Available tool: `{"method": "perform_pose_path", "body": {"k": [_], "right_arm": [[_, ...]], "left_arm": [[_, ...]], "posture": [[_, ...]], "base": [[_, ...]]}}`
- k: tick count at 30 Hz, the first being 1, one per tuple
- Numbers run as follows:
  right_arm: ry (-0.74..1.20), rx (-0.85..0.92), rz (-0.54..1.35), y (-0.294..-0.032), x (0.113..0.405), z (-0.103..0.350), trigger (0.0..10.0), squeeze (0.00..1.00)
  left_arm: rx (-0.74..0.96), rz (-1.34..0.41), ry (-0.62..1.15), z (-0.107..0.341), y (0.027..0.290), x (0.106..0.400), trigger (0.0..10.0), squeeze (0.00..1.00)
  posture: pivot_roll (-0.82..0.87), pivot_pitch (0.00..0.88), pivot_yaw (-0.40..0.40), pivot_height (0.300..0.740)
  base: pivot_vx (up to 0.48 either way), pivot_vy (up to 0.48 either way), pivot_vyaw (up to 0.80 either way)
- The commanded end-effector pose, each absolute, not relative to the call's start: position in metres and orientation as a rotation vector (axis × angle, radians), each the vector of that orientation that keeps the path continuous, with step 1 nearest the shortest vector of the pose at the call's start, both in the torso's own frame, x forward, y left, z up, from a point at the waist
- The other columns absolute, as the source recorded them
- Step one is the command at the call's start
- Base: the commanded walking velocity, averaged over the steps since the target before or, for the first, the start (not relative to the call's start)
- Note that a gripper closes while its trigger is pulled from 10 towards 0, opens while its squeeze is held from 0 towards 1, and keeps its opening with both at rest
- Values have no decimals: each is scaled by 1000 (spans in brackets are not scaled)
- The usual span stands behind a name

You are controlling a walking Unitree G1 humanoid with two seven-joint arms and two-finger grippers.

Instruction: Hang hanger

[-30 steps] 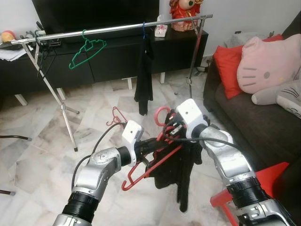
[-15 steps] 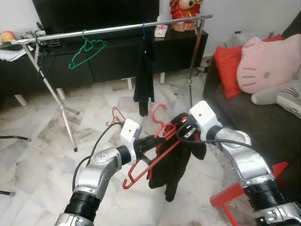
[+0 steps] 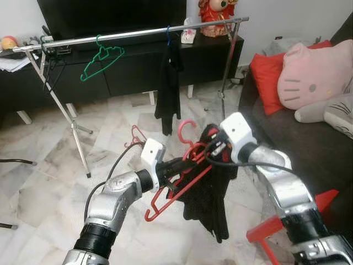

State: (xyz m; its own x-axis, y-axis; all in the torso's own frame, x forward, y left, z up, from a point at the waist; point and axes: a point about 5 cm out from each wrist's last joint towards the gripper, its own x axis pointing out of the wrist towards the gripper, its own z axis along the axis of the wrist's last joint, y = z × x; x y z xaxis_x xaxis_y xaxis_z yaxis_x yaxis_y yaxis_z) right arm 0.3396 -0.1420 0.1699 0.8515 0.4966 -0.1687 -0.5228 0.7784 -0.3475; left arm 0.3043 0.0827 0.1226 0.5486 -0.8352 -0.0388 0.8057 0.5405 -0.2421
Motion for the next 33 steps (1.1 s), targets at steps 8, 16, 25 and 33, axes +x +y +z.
{"method": "perform_pose_path", "body": {"k": [8,16,25,33], "right_arm": [[-14,-390,708,-130,331,184,10000,0],[-6,-450,886,-137,310,179,10000,0],[-23,-442,906,-139,309,181,10000,0],[-14,-433,939,-130,308,177,10000,137]], "left_arm": [[-213,-1010,147,125,77,301,10000,0],[-216,-989,142,127,78,304,10000,0],[-221,-994,142,126,76,304,10000,0],[-222,-992,142,126,76,303,10000,0]], "posture": [[-108,12,21,740],[-113,16,23,740],[-116,16,24,740],[-112,18,22,740]], "base": [[0,0,0],[0,0,0],[0,0,0],[0,0,0]]}}
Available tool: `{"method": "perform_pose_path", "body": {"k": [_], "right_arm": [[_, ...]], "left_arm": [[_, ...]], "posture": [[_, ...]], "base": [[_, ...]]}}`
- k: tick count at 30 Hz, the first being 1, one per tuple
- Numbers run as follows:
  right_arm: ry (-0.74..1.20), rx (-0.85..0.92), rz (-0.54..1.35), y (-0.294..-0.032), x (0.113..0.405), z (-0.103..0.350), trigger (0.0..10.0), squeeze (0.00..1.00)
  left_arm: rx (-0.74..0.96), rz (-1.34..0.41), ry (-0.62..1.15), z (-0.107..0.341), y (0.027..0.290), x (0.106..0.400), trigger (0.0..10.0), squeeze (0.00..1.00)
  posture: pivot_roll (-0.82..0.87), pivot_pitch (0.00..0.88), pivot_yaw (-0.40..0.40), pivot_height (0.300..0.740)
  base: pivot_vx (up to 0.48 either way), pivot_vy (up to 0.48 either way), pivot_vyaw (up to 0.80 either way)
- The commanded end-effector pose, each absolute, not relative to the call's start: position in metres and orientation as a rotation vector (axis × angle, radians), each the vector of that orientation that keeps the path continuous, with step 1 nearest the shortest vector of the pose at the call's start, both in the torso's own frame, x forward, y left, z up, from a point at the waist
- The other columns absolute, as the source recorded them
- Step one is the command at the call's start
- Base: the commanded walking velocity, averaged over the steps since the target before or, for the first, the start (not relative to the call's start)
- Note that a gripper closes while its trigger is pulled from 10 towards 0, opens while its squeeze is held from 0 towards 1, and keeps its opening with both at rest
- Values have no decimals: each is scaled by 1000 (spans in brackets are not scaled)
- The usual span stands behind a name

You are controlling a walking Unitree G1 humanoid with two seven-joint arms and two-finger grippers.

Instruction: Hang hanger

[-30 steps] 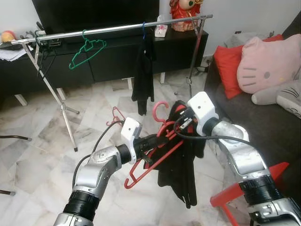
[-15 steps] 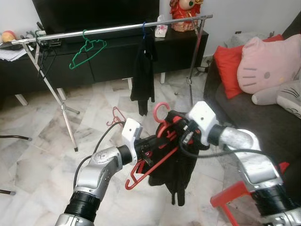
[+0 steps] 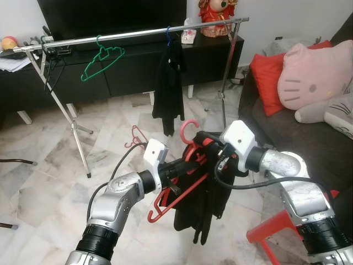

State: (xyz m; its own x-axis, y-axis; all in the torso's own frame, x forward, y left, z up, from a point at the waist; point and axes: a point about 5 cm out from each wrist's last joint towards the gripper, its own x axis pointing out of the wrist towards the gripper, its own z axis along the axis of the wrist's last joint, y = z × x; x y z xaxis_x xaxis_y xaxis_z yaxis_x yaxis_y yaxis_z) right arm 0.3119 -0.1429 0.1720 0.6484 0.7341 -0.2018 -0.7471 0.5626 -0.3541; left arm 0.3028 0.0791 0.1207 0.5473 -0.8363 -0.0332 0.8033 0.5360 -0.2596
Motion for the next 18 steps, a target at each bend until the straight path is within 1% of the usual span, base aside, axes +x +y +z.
{"method": "perform_pose_path", "body": {"k": [1,6,10,11,12,13,14,15,18], "right_arm": [[-13,-433,939,-130,308,177,10000,180],[-14,-432,945,-128,307,177,10000,173],[-14,-429,952,-125,307,177,10000,208],[-13,-429,954,-125,307,177,10000,427],[-13,-429,955,-125,307,176,10000,427],[-12,-427,958,-124,306,176,10000,957],[-11,-426,961,-124,306,176,10000,957],[-10,-426,965,-123,306,176,10000,1000],[-10,-429,967,-122,306,175,10000,1000]], "left_arm": [[-222,-993,142,126,76,303,10000,0],[-229,-995,140,126,75,303,10000,0],[-235,-1001,141,125,73,302,10000,0],[-235,-1002,141,125,73,302,10000,0],[-235,-1002,141,125,73,302,10000,0],[-236,-1003,142,125,74,302,10000,0],[-237,-1003,142,125,74,301,10000,0],[-237,-1003,142,125,74,301,10000,0],[-239,-1001,140,126,74,302,10000,0]], "posture": [[-112,18,22,740],[-115,17,21,740],[-115,17,19,740],[-113,17,19,740],[-113,17,19,740],[-113,17,19,740],[-113,17,19,740],[-113,17,19,740],[-114,18,18,740]], "base": [[0,0,0],[0,0,0],[0,0,0],[0,0,0],[0,0,0],[0,0,0],[0,0,0],[0,0,0],[0,0,0]]}}
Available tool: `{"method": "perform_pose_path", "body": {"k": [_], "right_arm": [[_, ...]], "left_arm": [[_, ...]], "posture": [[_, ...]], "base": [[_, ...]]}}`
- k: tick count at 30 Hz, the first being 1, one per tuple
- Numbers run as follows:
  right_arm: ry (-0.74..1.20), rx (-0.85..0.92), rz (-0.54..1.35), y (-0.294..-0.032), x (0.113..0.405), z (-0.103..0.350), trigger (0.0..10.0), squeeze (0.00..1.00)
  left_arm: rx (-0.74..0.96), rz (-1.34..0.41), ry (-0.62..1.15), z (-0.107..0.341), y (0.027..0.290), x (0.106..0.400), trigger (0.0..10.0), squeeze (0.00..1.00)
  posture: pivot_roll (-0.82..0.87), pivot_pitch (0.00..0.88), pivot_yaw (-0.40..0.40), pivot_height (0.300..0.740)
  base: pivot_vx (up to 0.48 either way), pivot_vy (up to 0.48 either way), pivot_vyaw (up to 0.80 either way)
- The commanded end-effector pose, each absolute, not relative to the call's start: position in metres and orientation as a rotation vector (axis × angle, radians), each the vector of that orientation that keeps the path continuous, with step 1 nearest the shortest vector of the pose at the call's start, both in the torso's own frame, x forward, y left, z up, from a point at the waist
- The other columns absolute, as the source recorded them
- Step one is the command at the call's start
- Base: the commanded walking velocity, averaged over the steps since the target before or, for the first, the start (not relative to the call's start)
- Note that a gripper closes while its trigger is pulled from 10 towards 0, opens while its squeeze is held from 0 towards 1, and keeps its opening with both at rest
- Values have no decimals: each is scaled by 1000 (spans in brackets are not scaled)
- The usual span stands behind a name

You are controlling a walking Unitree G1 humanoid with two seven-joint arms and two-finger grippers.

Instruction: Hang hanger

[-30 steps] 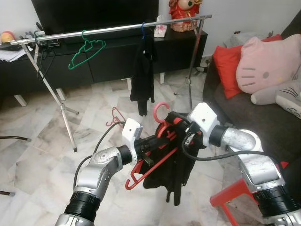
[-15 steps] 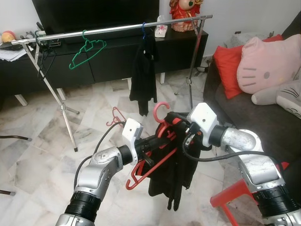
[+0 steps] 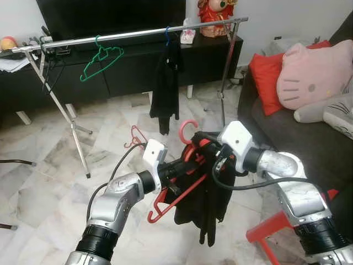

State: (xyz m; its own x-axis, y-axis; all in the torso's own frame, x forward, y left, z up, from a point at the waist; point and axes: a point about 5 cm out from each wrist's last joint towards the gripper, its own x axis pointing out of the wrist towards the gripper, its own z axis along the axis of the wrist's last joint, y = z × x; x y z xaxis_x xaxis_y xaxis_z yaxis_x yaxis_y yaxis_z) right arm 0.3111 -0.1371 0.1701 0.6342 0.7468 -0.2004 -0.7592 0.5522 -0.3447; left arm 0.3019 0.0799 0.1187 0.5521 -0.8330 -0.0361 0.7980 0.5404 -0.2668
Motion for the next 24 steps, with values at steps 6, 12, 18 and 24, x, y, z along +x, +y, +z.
{"method": "perform_pose_path", "body": {"k": [6,12,18,24], "right_arm": [[1,-443,968,-122,305,172,10000,1000],[17,-467,991,-121,302,170,10000,1000],[42,-489,1023,-119,294,165,10000,1000],[80,-515,1047,-116,286,157,10000,1000]], "left_arm": [[-237,-997,134,126,74,303,10000,0],[-241,-976,119,128,76,305,10000,0],[-258,-949,94,131,76,309,10000,0],[-262,-937,84,133,77,311,10000,0]], "posture": [[-114,16,20,740],[-114,17,19,740],[-118,17,21,740],[-119,18,19,740]], "base": [[0,0,0],[0,0,0],[0,0,0],[0,0,0]]}}
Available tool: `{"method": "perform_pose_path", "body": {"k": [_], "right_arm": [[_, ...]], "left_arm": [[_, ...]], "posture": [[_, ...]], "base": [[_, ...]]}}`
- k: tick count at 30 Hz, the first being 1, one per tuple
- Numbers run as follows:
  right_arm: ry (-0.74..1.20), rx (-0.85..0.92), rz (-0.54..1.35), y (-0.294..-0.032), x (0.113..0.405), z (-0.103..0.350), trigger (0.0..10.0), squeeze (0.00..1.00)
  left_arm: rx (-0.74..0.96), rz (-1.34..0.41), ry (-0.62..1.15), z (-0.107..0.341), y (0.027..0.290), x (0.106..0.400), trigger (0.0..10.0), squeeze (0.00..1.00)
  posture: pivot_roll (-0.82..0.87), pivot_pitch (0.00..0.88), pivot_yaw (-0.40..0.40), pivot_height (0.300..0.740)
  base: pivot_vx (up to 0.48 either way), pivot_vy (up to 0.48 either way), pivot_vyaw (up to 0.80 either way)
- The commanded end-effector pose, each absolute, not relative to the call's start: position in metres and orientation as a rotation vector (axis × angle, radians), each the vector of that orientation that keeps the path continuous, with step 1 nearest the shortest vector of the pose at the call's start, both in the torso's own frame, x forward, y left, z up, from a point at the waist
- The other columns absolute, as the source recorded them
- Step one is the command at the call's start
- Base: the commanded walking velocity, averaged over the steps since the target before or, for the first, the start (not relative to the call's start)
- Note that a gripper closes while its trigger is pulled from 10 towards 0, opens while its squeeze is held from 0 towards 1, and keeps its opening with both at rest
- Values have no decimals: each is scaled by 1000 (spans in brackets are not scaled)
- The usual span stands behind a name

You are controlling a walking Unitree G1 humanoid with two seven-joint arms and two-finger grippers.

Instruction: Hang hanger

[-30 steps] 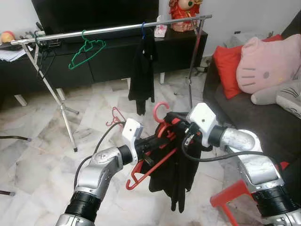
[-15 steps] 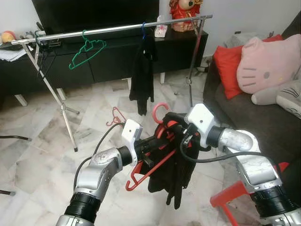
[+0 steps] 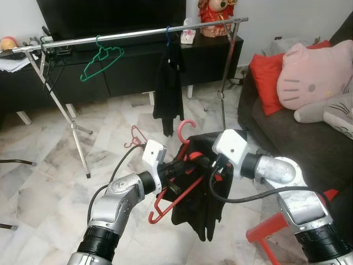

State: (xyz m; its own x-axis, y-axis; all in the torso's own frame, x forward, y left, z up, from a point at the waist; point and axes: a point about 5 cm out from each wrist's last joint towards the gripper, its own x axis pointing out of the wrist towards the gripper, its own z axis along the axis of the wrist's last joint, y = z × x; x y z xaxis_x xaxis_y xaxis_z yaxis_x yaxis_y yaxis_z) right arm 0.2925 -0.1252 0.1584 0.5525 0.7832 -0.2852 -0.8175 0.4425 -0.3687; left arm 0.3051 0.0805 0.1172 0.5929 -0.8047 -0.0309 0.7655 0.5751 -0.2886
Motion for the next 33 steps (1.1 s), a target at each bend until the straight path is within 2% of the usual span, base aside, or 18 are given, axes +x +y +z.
{"method": "perform_pose_path", "body": {"k": [1,8,16,33], "right_arm": [[80,-515,1047,-116,286,157,10000,1000],[97,-532,1038,-118,283,155,10000,1000],[140,-631,950,-133,287,153,10000,1000],[140,-631,950,-133,287,153,10000,1000]], "left_arm": [[-262,-937,84,133,77,311,10000,0],[-263,-927,82,133,78,311,10000,0],[-262,-923,80,133,79,312,10000,0],[-262,-923,80,133,79,312,10000,0]], "posture": [[-119,18,19,740],[-119,18,19,740],[-122,18,19,740],[-122,18,19,740]], "base": [[0,0,0],[0,0,0],[0,0,0],[0,0,0]]}}
